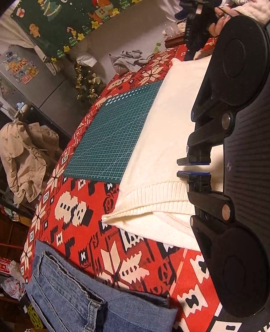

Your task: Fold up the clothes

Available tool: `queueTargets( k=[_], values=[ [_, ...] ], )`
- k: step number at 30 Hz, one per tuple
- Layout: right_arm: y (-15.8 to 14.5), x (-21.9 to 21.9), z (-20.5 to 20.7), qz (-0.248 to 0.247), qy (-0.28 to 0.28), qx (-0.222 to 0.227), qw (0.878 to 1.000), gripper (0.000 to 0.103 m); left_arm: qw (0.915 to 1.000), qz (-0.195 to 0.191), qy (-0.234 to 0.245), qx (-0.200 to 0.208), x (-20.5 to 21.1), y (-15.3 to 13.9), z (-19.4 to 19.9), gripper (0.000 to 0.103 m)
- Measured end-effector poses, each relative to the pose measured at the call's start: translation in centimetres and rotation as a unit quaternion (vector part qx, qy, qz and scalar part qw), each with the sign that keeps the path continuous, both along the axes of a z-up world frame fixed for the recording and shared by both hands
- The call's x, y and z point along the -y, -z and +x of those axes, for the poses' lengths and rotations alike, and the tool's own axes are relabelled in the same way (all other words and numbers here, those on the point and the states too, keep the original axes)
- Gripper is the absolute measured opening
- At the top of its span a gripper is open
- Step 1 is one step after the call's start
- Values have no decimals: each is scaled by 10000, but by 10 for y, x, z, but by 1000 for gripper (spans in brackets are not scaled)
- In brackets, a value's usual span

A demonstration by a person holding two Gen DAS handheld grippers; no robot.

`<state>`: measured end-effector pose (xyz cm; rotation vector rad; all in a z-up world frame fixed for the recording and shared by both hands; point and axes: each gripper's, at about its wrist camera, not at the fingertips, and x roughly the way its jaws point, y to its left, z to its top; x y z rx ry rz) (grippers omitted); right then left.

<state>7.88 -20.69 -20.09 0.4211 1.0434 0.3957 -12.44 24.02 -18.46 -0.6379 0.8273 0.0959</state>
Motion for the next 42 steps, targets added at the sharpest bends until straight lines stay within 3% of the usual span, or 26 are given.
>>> queueTargets(
  k=[9, 12, 18, 24, 25, 27, 38, 42],
  values=[
    [-2, 33, -51, 140, -43, -57, 9999, 5, 9999, 46, 131, -73, 2, 6, 6, 3],
    [-5, 43, -65, 218, -57, -48, 9997, 13, 9997, 131, 188, -84, 3, 4, 6, 3],
    [-19, 30, -64, 432, -228, 139, 9987, 13, 9999, 24, 116, -73, 2, 6, 5, 3],
    [-4, 5, -43, 258, -209, -121, 9994, 12, 9999, 4, 120, -100, 1, 5, 3, 3],
    [-2, 5, -44, 250, -191, -151, 9994, 7, 9999, 1, 122, -98, 1, 4, 2, 3],
    [0, 8, -47, 278, -163, -177, 9993, 6, 9999, 10, 130, -84, 1, 4, 1, 3],
    [2, 57, -108, 321, -22, -295, 9990, 3, 9996, 0, 256, -88, -2, 4, -1, 3],
    [-2, 62, -118, 323, 24, -290, 9991, 7, 10000, 27, 50, -39, -15, 0, -10, 3]
  ],
)
